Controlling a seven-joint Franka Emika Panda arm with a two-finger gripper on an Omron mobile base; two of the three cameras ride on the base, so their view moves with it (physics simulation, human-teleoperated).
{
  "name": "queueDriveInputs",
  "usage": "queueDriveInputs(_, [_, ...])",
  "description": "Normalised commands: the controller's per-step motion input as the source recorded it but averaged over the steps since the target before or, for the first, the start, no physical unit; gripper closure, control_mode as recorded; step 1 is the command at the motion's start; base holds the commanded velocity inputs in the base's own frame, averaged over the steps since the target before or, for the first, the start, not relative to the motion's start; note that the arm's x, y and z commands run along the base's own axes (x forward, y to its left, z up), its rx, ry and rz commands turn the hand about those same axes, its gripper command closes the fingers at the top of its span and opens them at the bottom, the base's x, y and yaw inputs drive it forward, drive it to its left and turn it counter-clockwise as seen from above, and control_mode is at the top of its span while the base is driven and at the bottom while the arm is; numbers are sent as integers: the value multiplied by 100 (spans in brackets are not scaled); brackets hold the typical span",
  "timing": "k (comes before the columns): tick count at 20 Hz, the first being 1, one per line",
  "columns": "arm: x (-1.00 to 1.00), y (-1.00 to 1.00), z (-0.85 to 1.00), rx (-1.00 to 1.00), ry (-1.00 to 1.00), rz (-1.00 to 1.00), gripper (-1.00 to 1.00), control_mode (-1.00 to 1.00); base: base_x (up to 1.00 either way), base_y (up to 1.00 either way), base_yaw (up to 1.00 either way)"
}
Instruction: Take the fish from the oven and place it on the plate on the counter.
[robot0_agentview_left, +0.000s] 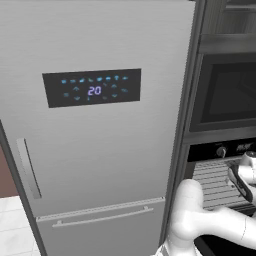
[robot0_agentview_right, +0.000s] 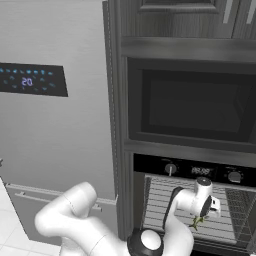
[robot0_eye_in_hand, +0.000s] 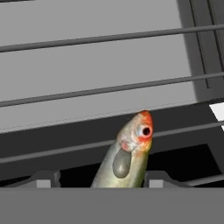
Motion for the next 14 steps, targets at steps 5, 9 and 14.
queueDriveInputs(5, [-59,-23,-98,0,-6,0,100,-100,0,0,0])
queueDriveInputs(9, [-43,-23,-78,0,-2,0,100,-100,0,0,0])
queueDriveInputs(14, [-36,-19,-53,0,0,0,100,-100,0,0,0])
